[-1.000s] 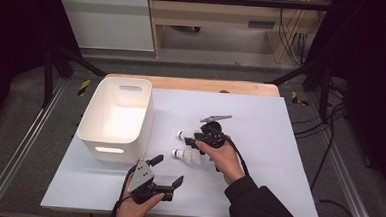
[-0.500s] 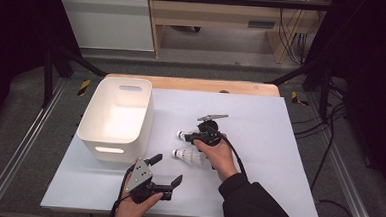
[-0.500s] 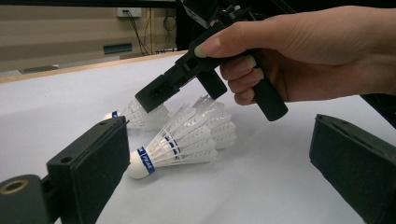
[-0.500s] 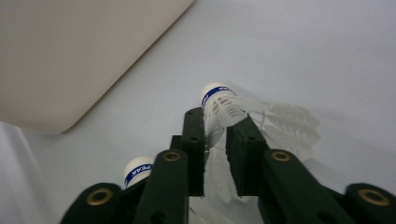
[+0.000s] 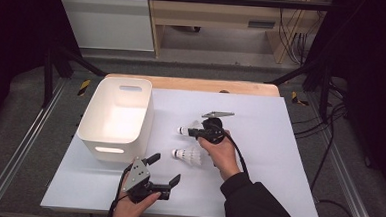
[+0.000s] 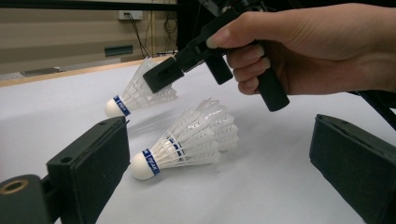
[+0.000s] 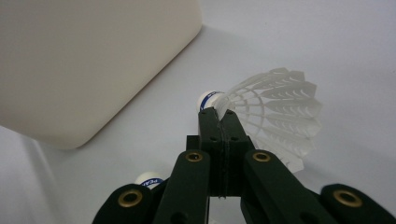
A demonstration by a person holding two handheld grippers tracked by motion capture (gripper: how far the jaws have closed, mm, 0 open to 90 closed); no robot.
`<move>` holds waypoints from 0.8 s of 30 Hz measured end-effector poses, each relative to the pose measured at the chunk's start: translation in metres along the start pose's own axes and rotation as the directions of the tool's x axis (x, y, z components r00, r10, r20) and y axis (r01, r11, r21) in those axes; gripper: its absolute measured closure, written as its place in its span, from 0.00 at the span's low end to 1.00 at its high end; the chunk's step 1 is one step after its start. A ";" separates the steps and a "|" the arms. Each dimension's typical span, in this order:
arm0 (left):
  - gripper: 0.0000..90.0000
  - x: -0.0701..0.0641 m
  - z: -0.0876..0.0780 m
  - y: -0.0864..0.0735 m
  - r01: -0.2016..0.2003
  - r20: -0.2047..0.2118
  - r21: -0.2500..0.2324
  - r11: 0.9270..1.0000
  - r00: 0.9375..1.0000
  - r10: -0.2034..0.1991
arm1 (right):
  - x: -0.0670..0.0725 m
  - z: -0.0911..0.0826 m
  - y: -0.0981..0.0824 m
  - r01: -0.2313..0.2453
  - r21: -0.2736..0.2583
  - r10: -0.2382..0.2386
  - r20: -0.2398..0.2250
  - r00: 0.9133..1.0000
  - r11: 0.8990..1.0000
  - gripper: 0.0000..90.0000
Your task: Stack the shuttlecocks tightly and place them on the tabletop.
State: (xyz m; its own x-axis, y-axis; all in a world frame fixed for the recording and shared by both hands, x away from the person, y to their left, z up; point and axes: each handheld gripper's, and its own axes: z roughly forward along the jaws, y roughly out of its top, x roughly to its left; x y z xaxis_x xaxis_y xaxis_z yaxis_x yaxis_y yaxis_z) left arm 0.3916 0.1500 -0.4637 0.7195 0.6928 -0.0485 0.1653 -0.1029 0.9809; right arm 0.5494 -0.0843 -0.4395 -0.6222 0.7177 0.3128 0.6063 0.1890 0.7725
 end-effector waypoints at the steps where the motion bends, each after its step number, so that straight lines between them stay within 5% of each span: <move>1: 0.05 0.000 0.000 0.000 0.000 0.000 -0.002 1.000 1.000 0.000 | 0.000 -0.002 0.001 0.002 -0.002 -0.002 0.000 1.000 1.000 1.00; 24: 0.05 0.011 -0.038 0.000 0.017 0.021 -0.033 0.999 1.000 -0.016 | 0.006 -0.023 0.010 0.098 -0.055 -0.097 0.019 0.995 0.994 1.00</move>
State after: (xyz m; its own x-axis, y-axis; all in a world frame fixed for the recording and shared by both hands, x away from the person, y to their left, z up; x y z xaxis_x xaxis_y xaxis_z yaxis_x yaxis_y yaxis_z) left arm 0.3738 0.1848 -0.4571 0.7309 0.6791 -0.0683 0.1547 -0.0674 0.9857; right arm 0.5404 -0.0932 -0.4176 -0.6688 0.7083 0.2259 0.5143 0.2214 0.8285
